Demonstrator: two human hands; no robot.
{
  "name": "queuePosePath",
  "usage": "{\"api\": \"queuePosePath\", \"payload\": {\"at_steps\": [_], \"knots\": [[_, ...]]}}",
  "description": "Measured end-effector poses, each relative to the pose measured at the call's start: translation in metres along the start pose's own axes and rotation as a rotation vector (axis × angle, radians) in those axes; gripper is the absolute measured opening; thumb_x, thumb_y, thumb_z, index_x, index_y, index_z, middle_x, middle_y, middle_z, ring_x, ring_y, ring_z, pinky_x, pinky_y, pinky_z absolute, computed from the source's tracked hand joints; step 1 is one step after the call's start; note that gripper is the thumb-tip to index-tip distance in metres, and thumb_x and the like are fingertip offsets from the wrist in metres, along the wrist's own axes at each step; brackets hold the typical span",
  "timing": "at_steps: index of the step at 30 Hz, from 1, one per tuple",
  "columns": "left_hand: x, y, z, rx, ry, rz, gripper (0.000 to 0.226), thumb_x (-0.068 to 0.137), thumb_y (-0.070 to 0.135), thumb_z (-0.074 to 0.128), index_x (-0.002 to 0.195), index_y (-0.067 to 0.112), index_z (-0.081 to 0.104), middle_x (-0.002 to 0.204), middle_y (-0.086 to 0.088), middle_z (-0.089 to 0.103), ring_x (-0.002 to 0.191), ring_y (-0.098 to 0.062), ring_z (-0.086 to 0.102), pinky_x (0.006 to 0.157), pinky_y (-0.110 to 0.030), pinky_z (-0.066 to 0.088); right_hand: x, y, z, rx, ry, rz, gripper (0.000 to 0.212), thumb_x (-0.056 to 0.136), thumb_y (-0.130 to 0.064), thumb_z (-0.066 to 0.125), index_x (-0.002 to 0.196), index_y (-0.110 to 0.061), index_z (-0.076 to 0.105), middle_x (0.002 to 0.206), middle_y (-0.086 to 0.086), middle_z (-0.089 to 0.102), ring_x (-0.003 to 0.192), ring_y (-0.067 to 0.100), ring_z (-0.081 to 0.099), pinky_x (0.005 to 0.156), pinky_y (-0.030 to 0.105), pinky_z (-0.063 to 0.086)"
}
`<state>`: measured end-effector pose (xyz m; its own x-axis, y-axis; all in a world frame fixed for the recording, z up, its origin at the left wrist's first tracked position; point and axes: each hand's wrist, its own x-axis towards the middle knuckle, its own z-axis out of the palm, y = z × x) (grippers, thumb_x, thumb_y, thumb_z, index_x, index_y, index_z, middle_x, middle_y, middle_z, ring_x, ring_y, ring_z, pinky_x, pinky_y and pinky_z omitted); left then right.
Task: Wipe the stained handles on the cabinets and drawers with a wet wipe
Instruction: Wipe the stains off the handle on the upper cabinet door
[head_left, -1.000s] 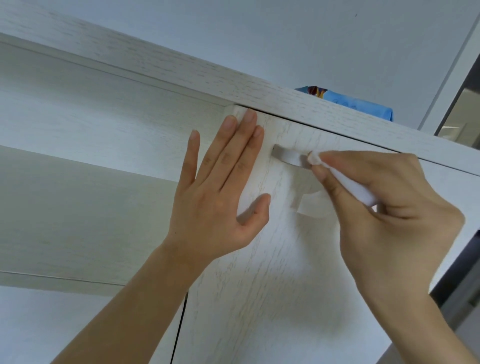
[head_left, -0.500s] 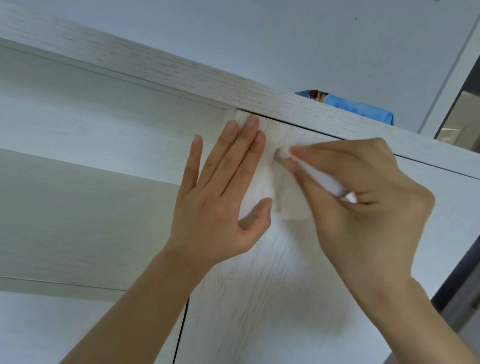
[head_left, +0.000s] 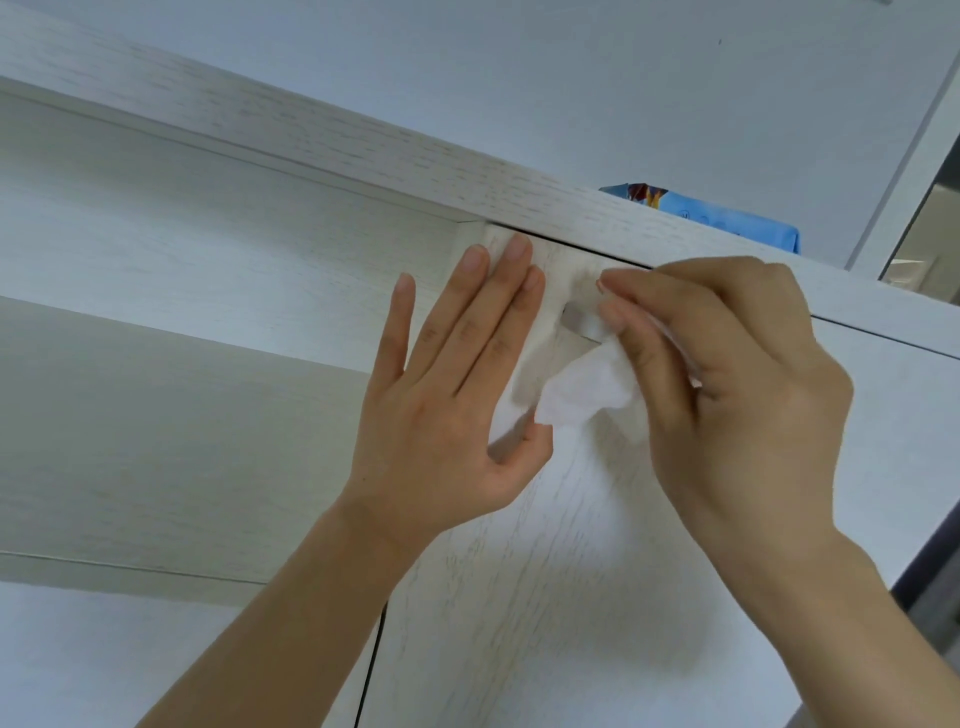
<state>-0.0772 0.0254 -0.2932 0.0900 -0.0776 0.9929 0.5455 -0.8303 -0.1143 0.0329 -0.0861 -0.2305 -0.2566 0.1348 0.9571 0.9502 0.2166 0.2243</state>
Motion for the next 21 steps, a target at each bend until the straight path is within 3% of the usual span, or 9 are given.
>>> {"api": "queuePosePath", "payload": {"at_steps": [4, 7, 11, 16, 19, 21], "knots": [[0.000, 0.000, 0.000, 0.003, 0.007, -0.005, 0.064, 0.088, 0.032, 0.051, 0.140, -0.002, 0.033, 0.148, -0.014, 0.029, 0.141, -0.027, 0.025, 0.114, -0.055, 0.019, -0.002, 0.007, -0.005, -0.087, -0.139, -0.088, 0.047, 0.092, -0.038, 0.053, 0.112, 0.003, 0.064, 0.098, 0.017, 0.062, 0.091, 0.023, 0.046, 0.077, 0.031, 0.039], [-0.001, 0.000, 0.000, 0.005, 0.012, -0.009, 0.062, 0.091, 0.034, 0.049, 0.140, -0.001, 0.033, 0.148, -0.014, 0.029, 0.141, -0.027, 0.025, 0.114, -0.055, 0.019, -0.002, 0.010, -0.008, -0.116, -0.148, -0.138, 0.036, 0.093, -0.024, 0.058, 0.116, 0.003, 0.063, 0.100, 0.019, 0.062, 0.093, 0.024, 0.046, 0.078, 0.026, 0.039], [-0.001, 0.000, 0.001, 0.012, 0.011, -0.012, 0.062, 0.092, 0.034, 0.048, 0.140, -0.001, 0.034, 0.148, -0.013, 0.029, 0.141, -0.027, 0.025, 0.114, -0.054, 0.019, 0.004, 0.003, -0.006, -0.044, -0.016, -0.135, 0.018, 0.095, -0.010, 0.059, 0.108, -0.001, 0.068, 0.096, 0.015, 0.065, 0.089, 0.023, 0.053, 0.081, 0.010, 0.034], [-0.001, 0.000, 0.002, 0.019, 0.019, -0.004, 0.060, 0.093, 0.035, 0.048, 0.140, 0.000, 0.035, 0.148, -0.012, 0.029, 0.141, -0.027, 0.026, 0.115, -0.054, 0.018, 0.004, 0.000, 0.005, -0.050, -0.039, -0.113, 0.017, 0.092, -0.010, 0.059, 0.101, -0.001, 0.070, 0.091, 0.014, 0.065, 0.086, 0.023, 0.050, 0.073, 0.027, 0.041], [-0.002, -0.001, 0.002, 0.029, 0.016, -0.002, 0.061, 0.094, 0.035, 0.046, 0.141, 0.000, 0.033, 0.149, -0.012, 0.028, 0.141, -0.027, 0.025, 0.115, -0.053, 0.017, 0.001, 0.003, 0.003, -0.085, -0.077, -0.130, 0.023, 0.091, -0.018, 0.065, 0.104, 0.000, 0.069, 0.095, 0.014, 0.065, 0.088, 0.021, 0.047, 0.074, 0.028, 0.042], [-0.002, -0.001, 0.003, 0.038, 0.014, 0.002, 0.062, 0.093, 0.035, 0.048, 0.141, 0.000, 0.032, 0.149, -0.012, 0.027, 0.141, -0.027, 0.025, 0.115, -0.054, 0.018, 0.000, 0.004, 0.004, -0.096, -0.052, -0.154, 0.018, 0.090, -0.013, 0.067, 0.102, -0.001, 0.071, 0.095, 0.013, 0.067, 0.087, 0.020, 0.047, 0.075, 0.027, 0.041]]}}
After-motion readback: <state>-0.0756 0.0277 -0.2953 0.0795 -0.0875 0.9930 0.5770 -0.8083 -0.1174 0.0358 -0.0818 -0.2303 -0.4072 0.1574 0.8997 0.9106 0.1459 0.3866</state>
